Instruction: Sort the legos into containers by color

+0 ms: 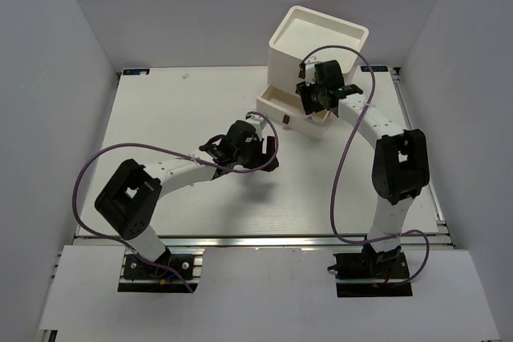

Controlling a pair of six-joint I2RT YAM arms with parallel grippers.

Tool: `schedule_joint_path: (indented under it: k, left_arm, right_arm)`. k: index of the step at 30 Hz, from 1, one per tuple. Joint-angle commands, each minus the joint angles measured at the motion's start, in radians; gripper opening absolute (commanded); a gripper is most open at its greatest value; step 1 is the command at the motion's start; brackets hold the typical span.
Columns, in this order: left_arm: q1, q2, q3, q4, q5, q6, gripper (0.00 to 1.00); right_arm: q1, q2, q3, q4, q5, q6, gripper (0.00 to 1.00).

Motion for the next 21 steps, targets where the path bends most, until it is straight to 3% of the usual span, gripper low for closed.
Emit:
schedule_joint_path:
  k: [1, 7, 9, 13, 16, 21]
  left_arm:
    - [-0.020, 0.010, 0.061, -0.036, -0.068, -0.056, 0.84]
    - [-0.054, 0.097, 0.155, -0.171, -0.212, -0.166, 0.78]
    - [-0.065, 0.132, 0.221, -0.219, -0.251, -0.186, 0.79]
    - [-0.074, 0.227, 0.301, -0.271, -0.304, -0.179, 0.82]
    - [-0.085, 0.271, 0.363, -0.308, -0.332, -0.168, 0.84]
    - [-0.094, 0.343, 0.419, -0.338, -0.367, -0.145, 0.85]
  right_arm:
    - [-0.016, -0.103, -0.015, -0.004, -0.054, 0.030, 0.54]
    - [-0.042, -0.388, -0.264, 0.057, -0.576, -0.069, 0.38]
    - [-0.049, -0.470, -0.352, 0.107, -0.642, -0.077, 0.38]
    - [-0.081, -0.651, -0.534, 0.200, -0.764, -0.094, 0.57]
    - [-0.094, -0.700, -0.562, 0.191, -0.826, -0.115, 0.71]
    - [-0.144, -0.737, -0.578, 0.197, -0.889, -0.102, 0.72]
